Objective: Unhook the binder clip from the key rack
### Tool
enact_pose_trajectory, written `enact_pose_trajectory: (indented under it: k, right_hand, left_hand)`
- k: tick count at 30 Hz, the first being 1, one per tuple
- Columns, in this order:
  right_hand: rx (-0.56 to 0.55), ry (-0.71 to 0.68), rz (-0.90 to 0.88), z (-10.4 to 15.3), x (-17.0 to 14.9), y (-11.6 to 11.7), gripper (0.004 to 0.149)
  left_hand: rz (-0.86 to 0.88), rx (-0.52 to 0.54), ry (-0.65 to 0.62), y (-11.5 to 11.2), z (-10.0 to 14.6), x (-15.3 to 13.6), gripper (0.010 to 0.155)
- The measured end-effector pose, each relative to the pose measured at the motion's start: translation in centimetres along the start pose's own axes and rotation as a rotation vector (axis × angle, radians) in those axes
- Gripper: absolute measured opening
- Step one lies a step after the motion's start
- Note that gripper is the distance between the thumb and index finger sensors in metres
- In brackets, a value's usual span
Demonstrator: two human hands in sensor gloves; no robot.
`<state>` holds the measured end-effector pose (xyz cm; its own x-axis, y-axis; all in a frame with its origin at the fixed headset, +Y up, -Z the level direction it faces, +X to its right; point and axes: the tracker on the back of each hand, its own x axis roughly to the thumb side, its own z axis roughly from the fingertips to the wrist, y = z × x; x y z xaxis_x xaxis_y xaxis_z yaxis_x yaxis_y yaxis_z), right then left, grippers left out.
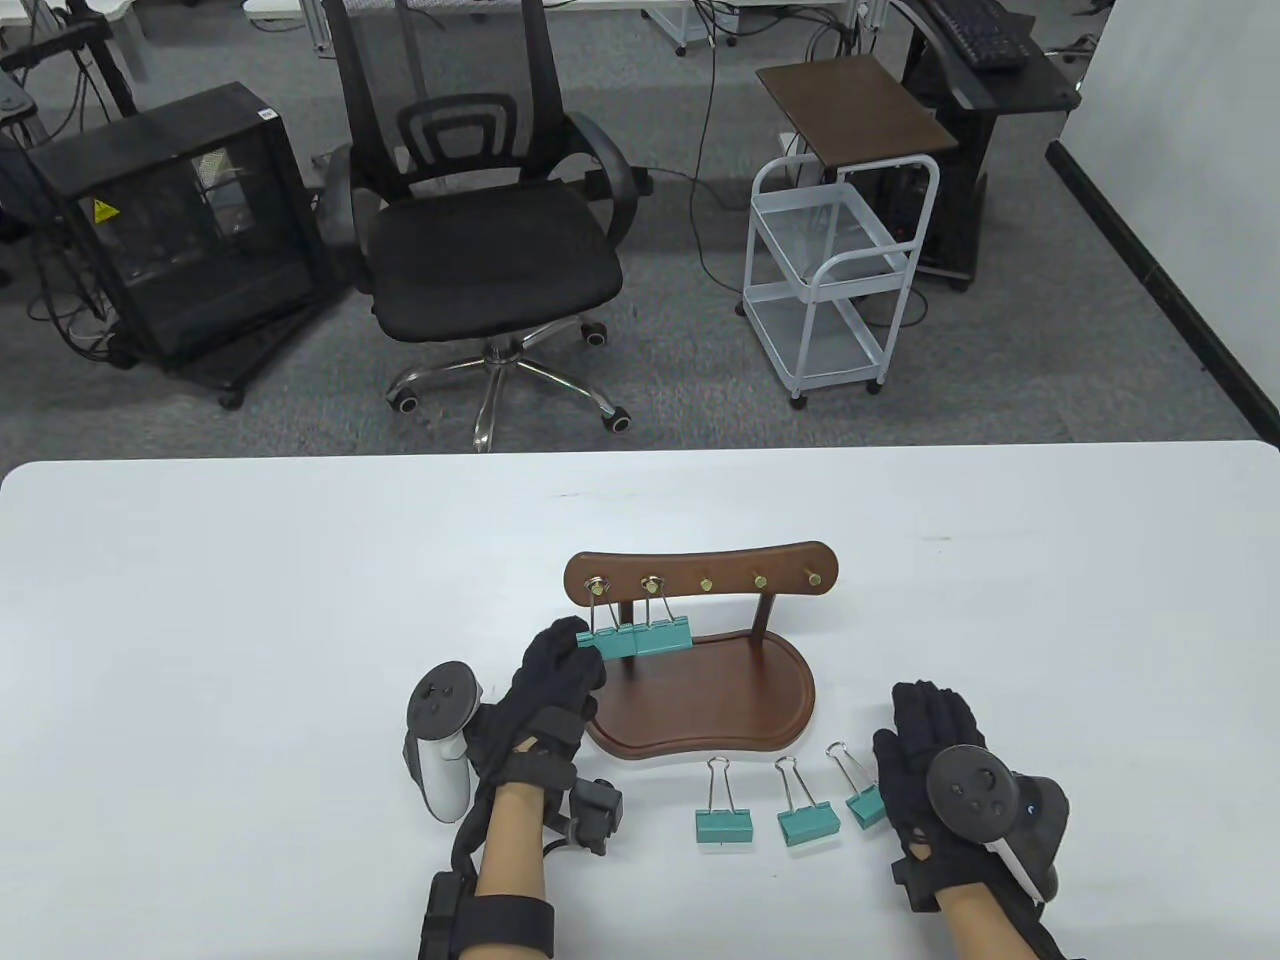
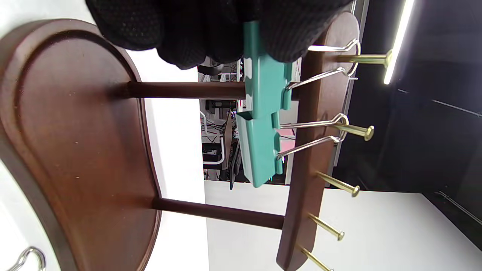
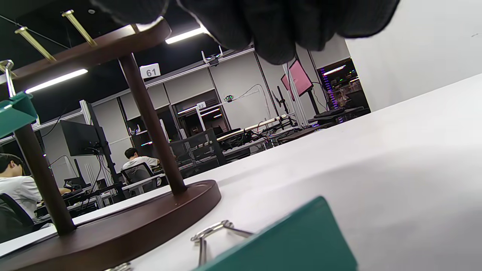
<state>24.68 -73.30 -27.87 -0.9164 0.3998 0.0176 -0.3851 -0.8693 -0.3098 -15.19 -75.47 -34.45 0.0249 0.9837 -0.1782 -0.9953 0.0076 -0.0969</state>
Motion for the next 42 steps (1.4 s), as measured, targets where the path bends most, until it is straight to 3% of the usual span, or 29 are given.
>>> enact_pose_trajectory:
  k: [20, 42]
  right_hand:
    - [0.000, 0.006, -0.007, 0.0, -0.1, 0.0, 0.059]
    - [-0.016, 0.012, -0.034, -0.1, -0.2, -0.1, 0.059]
  left_hand:
    - [-0.061, 0.058, -0.063, 0.4, 0.7, 1.1, 0.057]
    - [-0.073, 0.041, -0.132, 0.3, 1.9, 2.0, 0.056]
